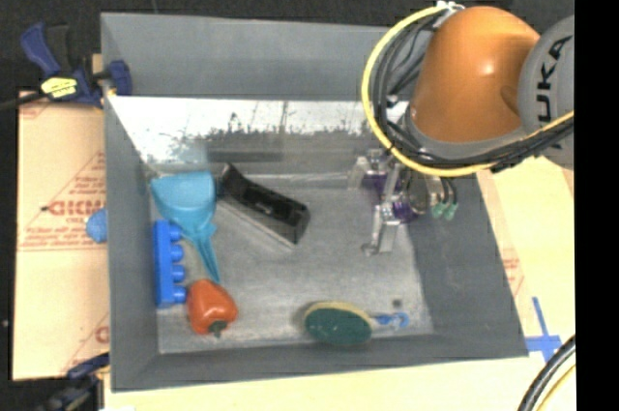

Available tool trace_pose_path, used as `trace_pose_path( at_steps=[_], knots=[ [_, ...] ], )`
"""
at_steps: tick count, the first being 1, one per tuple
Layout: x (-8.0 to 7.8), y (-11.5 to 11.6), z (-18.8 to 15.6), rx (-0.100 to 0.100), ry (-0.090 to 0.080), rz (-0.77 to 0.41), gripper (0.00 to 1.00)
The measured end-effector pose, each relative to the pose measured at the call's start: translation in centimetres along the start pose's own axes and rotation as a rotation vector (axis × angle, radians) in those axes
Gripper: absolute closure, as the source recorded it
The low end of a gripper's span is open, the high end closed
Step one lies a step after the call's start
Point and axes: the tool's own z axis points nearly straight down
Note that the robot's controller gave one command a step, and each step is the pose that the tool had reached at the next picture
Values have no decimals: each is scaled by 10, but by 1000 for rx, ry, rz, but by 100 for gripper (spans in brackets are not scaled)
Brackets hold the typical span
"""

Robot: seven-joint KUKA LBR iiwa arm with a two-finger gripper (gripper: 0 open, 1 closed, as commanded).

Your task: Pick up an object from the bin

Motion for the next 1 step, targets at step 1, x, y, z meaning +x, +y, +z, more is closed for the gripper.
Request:
trace_pose_path(
  at_steps=[1],
  knots=[
    [-1, 0, -5, 0, -9, 0, 0]
  ],
)
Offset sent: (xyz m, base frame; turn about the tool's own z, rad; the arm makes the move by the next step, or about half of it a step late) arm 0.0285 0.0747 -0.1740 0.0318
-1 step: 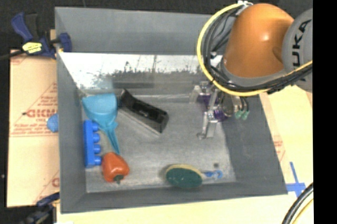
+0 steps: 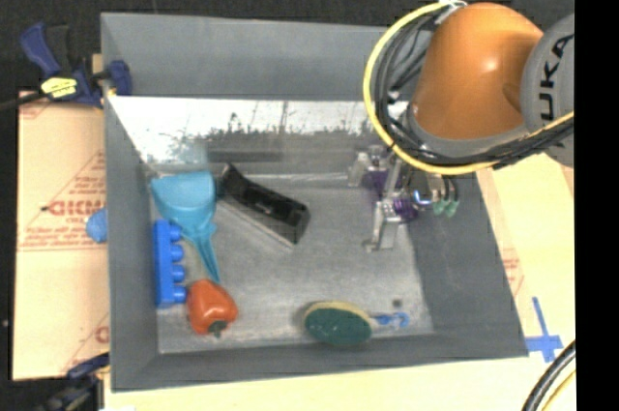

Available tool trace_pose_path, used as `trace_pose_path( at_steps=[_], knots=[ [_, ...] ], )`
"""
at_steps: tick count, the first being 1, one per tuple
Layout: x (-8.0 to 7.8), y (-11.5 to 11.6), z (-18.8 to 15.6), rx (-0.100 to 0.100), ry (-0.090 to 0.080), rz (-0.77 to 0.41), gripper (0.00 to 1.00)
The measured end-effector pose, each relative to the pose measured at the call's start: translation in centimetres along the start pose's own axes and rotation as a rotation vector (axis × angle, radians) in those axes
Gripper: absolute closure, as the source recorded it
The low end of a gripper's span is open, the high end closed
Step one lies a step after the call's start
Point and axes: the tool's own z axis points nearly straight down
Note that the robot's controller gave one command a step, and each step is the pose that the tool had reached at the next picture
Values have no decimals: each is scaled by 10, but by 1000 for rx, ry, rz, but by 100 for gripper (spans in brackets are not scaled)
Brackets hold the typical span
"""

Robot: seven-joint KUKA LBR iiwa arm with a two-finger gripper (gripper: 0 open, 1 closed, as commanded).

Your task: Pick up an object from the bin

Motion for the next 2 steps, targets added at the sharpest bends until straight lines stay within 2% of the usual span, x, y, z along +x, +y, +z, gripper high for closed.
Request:
trace_pose_path(
  at_steps=[1, 2],
  knots=[
    [-36, 78, 171, -8, -33, 29, 0],
    [-27, 67, 151, -6, -14, 29, 0]
  ],
)
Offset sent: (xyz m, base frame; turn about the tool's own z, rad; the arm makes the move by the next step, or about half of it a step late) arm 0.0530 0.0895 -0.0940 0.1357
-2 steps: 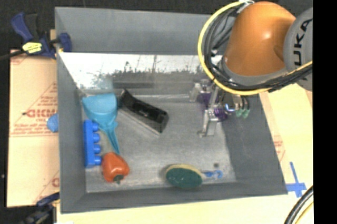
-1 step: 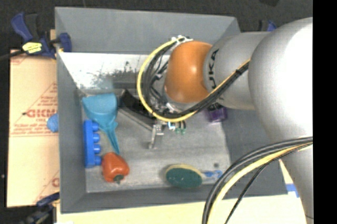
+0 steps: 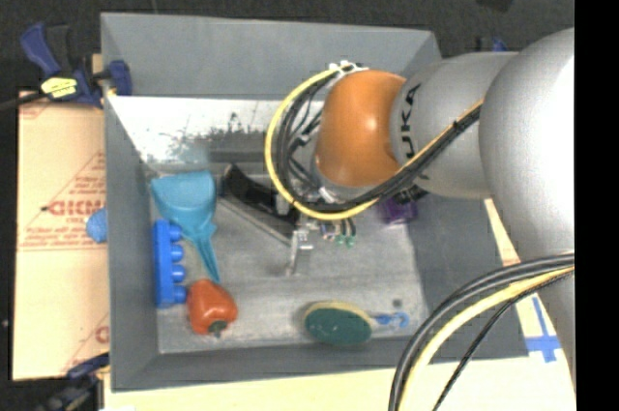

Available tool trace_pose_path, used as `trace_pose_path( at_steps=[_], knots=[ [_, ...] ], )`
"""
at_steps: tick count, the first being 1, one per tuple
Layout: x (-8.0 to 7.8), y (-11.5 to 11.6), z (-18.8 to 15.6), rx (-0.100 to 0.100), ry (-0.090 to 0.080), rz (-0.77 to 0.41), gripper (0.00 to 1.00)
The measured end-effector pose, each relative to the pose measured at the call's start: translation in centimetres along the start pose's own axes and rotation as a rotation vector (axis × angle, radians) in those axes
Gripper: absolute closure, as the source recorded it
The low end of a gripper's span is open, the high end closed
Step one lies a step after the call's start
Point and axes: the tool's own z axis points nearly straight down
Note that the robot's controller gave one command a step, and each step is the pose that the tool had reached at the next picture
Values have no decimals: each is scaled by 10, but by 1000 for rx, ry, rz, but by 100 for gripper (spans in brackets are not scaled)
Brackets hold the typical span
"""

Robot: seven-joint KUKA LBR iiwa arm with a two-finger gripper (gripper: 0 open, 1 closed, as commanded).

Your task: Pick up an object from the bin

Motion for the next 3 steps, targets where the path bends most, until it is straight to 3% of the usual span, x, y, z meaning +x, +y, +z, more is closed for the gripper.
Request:
trace_pose_path(
  at_steps=[1, 2, 3],
  knots=[
    [-36, 47, -3, -5, -14, 99, 0],
    [-56, 29, 28, 1, -1, 189, 0],
    [-44, 24, 28, -10, -20, 254, 100]
  ],
)
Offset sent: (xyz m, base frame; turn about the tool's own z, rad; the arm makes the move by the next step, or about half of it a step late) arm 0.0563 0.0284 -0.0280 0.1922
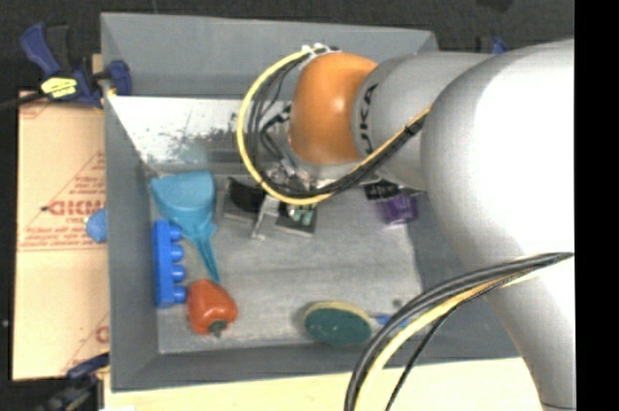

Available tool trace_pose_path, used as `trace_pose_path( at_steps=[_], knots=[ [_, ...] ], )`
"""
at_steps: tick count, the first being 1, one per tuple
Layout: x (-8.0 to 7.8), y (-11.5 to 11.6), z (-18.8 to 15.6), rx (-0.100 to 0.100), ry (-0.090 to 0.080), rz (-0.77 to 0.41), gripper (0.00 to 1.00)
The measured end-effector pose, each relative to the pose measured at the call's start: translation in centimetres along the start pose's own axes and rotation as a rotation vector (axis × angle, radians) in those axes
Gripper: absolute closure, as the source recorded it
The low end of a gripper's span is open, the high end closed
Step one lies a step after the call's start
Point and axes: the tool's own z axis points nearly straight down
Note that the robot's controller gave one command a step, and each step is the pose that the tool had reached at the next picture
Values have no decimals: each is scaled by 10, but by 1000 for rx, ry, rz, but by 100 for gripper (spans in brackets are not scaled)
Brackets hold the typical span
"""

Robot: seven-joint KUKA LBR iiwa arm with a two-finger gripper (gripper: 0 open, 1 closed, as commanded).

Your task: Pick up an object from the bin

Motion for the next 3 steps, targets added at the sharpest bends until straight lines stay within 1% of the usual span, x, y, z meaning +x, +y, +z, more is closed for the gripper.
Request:
trace_pose_path(
  at_steps=[1, 2, 3],
  knots=[
    [0, 0, 0, 0, 0, -1, 100],
    [2, -2, -37, 6, 12, -2, 100],
    [1, -1, -59, 5, 11, -3, 100]
  ],
)
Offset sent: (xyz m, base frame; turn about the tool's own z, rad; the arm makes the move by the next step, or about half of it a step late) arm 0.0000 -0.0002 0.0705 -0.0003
